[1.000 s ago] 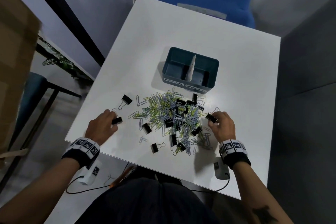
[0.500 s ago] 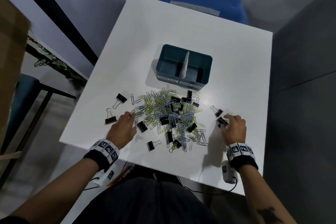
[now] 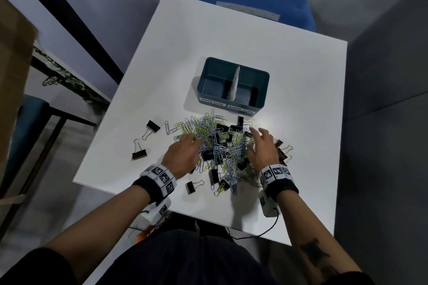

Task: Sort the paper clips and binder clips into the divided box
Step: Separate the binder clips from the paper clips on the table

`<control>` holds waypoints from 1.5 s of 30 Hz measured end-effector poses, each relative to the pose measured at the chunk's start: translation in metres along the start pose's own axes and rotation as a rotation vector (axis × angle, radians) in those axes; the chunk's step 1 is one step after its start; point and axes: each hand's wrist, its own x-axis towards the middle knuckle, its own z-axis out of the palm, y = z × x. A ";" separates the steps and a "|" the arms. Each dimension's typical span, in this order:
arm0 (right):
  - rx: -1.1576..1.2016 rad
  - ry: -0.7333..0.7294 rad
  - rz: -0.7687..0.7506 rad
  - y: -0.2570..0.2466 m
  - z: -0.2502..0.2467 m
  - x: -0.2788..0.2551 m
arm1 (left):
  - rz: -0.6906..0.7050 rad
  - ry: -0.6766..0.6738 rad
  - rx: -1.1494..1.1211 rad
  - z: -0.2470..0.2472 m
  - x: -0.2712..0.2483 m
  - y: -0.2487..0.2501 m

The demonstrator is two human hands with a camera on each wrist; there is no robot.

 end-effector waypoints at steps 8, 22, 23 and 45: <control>-0.112 -0.083 -0.041 -0.016 -0.002 0.031 | 0.108 -0.130 0.112 0.000 0.089 0.037; -0.064 -0.127 -0.142 -0.026 0.000 0.041 | 0.008 -0.184 0.144 0.007 0.087 0.040; -0.037 -0.116 -0.143 -0.025 0.000 0.042 | 0.007 -0.174 0.153 0.007 0.086 0.040; 0.309 0.202 0.255 0.073 -0.036 0.004 | 0.060 -0.177 0.050 0.008 0.073 0.018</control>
